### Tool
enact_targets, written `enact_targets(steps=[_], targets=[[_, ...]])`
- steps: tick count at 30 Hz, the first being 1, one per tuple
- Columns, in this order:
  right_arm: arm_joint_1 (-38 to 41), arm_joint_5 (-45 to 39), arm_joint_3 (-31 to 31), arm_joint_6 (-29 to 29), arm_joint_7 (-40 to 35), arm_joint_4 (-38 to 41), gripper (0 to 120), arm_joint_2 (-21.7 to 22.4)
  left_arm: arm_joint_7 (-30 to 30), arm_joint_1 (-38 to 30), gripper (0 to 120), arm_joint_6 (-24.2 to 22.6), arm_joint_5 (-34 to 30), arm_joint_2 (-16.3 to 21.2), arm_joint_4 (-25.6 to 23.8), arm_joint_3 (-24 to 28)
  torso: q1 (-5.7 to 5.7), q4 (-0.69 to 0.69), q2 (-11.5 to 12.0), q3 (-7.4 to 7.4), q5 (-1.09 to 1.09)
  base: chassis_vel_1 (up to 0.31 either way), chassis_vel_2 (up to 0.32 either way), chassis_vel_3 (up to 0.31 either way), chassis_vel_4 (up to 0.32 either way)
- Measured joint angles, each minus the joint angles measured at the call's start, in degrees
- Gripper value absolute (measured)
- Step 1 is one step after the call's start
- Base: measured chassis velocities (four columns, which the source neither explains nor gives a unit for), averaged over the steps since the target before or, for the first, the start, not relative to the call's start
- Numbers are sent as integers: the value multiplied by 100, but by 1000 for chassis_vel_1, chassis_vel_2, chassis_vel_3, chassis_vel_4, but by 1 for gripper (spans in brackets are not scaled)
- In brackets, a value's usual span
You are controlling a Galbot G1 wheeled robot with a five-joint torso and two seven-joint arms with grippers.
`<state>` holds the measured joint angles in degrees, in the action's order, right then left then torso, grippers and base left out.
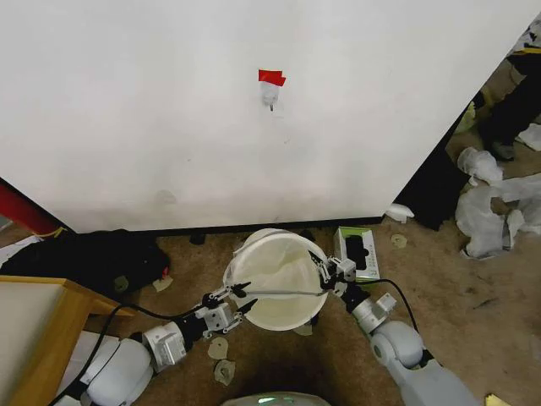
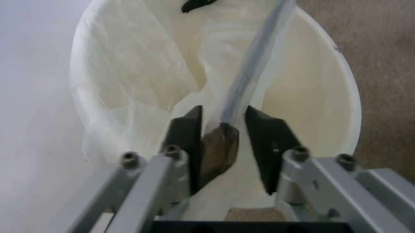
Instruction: Place the garbage bag over the trash bin.
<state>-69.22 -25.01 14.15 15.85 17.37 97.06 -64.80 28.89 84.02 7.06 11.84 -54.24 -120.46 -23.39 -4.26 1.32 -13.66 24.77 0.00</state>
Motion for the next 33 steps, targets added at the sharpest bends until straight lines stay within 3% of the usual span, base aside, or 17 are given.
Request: enact_targets(steps=[6,20,33], targets=[[-10,-196,-94,-153,-225,100,1,-82,150,91,0,57,78,-41,-89,-58,0,0,0,0,0,0,0,0,0],[-45,-1717,-171,-1146,-879,540,1,20,622,272,0,454,9,-19,116,-305,0,0,0,0,0,0,0,0,0],[-104,-2762,-367,-1412,-1679,794,1,-130,984,364,0,870,-74,-327,160,-144,0,0,0,0,1,0,0,0,0]])
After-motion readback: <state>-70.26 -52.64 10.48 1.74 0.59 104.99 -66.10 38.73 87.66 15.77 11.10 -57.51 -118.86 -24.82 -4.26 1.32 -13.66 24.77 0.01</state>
